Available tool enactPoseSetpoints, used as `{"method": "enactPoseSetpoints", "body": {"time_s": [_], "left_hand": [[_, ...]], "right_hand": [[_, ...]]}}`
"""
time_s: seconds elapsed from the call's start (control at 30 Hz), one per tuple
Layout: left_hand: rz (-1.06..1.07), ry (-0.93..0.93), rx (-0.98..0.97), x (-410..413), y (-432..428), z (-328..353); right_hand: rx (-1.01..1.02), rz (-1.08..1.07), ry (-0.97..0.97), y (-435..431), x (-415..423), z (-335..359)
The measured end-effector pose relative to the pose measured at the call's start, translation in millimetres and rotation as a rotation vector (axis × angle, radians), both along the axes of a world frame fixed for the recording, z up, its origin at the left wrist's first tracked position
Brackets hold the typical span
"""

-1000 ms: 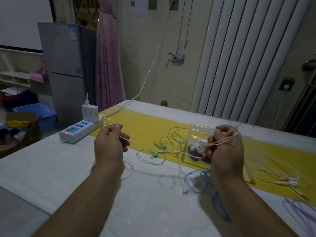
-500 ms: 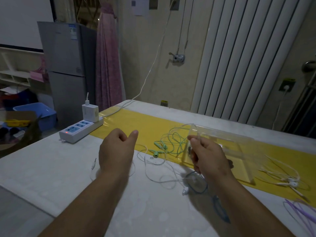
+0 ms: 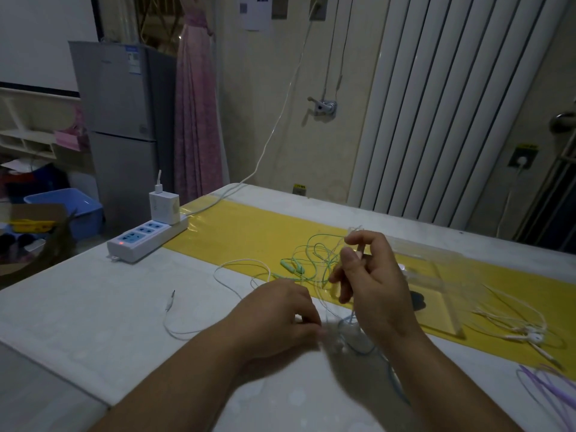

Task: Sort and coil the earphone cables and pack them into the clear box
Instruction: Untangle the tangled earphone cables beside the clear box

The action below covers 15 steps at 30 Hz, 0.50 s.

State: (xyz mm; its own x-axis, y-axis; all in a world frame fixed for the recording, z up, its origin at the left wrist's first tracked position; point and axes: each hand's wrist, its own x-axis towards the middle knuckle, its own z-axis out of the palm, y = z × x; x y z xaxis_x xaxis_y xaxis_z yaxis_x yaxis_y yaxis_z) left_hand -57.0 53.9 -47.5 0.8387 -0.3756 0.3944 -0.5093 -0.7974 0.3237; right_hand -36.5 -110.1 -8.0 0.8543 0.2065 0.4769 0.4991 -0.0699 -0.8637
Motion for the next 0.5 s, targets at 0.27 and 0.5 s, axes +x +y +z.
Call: {"method": "enactPoseSetpoints", "body": {"time_s": [0.27,0.5], "left_hand": [[0.059,0.059,-0.087,-3.3,3.0,4.6],[0.055,0.126,-0.062,-5.1,6.1,4.4]], "right_hand": [[0.119,0.077,0.066,-8.3,4.8,0.4],[0.085,-0.031,0.042,-7.6,7.4,-1.3]]}}
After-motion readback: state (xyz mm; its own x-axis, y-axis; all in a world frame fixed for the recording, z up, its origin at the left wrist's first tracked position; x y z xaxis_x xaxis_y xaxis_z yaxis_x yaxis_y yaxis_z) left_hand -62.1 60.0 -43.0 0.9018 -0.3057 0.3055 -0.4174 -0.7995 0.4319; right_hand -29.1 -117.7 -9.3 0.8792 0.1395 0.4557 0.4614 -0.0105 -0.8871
